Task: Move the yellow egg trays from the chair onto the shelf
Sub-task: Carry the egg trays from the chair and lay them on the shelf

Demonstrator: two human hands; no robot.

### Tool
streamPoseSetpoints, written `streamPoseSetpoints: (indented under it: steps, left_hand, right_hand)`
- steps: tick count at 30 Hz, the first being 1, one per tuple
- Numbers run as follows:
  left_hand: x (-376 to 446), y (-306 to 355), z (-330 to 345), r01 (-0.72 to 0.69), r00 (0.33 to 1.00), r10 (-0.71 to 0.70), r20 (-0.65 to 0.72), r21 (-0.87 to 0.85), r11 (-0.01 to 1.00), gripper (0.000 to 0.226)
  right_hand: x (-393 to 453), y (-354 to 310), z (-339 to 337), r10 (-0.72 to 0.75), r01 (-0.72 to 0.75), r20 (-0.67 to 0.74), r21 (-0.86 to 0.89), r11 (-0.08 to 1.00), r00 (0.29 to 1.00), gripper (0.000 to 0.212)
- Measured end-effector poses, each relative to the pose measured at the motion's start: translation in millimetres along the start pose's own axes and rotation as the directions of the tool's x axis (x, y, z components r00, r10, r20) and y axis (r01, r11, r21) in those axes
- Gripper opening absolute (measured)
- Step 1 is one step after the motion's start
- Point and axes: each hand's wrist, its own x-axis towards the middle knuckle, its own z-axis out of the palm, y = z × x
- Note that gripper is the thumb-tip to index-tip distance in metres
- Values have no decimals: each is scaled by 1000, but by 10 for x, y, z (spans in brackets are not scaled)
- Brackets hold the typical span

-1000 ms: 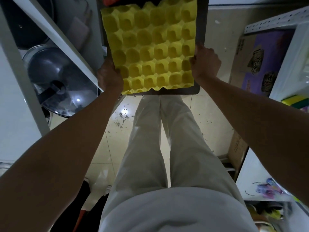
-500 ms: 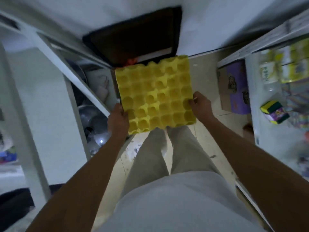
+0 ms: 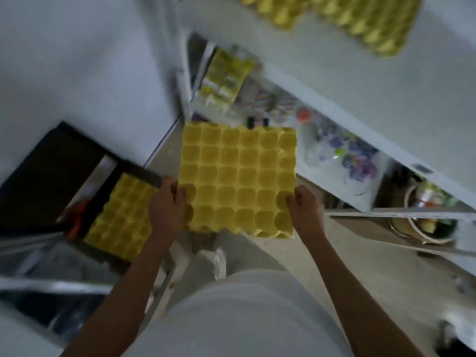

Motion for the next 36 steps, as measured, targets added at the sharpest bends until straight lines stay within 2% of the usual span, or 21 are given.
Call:
streamPoseSetpoints:
  steps: [4, 8, 12, 15, 19, 22, 28, 34, 36]
  left_hand:
    - [-57, 940, 119, -206, 973, 202, 111, 24, 978, 10]
    - [-121, 1694, 314, -358, 924, 352, 152, 17, 934, 12]
    - [-254, 2210, 496, -382, 906, 375, 198, -2, 924, 18]
    - [-294, 2430, 626, -392, 908, 385, 164, 7, 920, 14]
    - [-193, 2607, 638, -381, 921, 373, 115, 64, 922, 12]
    - [-14, 2752, 525, -337, 938, 329, 106, 69, 939, 14]
    - [734, 2890, 385, -322, 943, 311, 122, 81, 943, 11]
    - [1678, 2966, 475, -387, 908, 376, 184, 27, 922, 14]
    - [2009, 2988, 545, -422, 886, 403, 230, 43, 905, 19]
  right_hand:
    - [-285, 556, -712, 155, -152, -86, 42, 987, 984, 10]
    - [-368, 1019, -1195, 177, -155, -170, 136, 979, 969, 17]
    - [-322, 1400, -1530, 191, -168, -186, 134, 977, 964, 13]
    - [-132, 1578, -1683, 164, -137, -219, 131, 982, 962, 23]
    - [279, 1550, -1809, 89, -63, -202, 128, 990, 975, 23]
    - [562, 1367, -1855, 88, -65, -175, 137, 988, 981, 18]
    - [1113, 849, -1783, 72, -50, -191, 116, 992, 979, 15]
    - [1672, 389, -1610, 144, -111, -278, 131, 985, 950, 20]
    - [1835, 249, -1557, 211, -176, -284, 143, 974, 935, 19]
